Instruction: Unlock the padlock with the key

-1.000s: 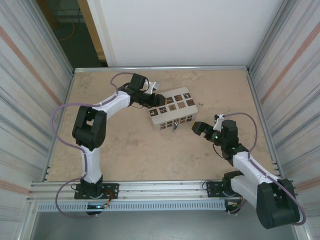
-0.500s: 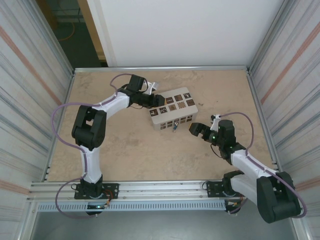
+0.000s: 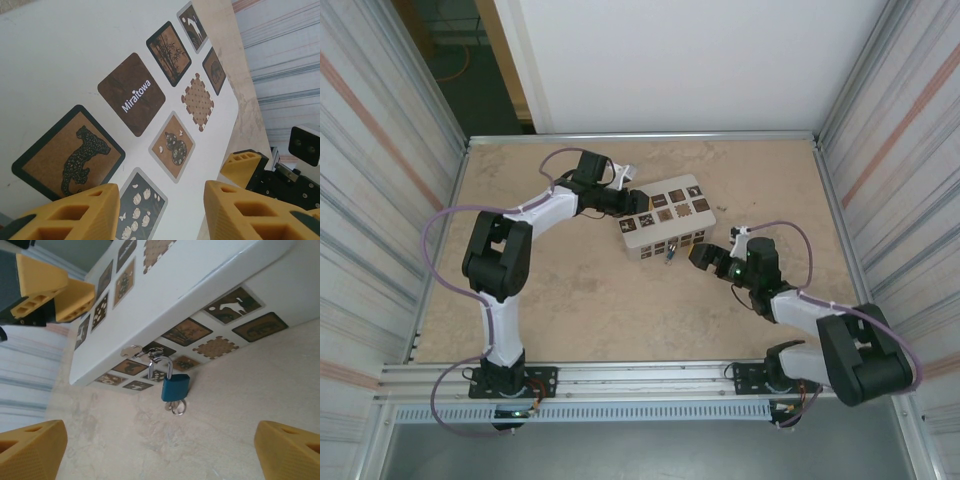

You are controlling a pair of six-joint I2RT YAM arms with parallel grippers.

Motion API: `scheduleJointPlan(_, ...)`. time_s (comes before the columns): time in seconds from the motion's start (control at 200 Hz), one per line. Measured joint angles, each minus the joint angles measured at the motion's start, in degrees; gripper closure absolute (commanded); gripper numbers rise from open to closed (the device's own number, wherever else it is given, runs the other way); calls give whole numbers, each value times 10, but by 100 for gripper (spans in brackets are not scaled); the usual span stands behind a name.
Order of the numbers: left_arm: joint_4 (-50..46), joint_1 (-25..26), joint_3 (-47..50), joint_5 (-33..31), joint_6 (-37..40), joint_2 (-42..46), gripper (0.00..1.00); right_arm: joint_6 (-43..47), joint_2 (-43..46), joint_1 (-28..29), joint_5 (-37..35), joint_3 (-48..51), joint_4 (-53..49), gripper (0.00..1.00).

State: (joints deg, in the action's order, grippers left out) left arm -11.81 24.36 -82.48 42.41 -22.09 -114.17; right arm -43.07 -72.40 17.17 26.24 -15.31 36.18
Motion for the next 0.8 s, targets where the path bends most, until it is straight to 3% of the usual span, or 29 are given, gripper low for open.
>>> scheduleJointPlan(0.18, 0, 0, 0, 0, 0, 0, 52, 7, -91, 11, 25, -2, 77, 18)
scheduleJointPlan(0.797, 17, 2, 15, -10, -1, 8, 53, 57, -325, 24, 67, -79, 303, 25)
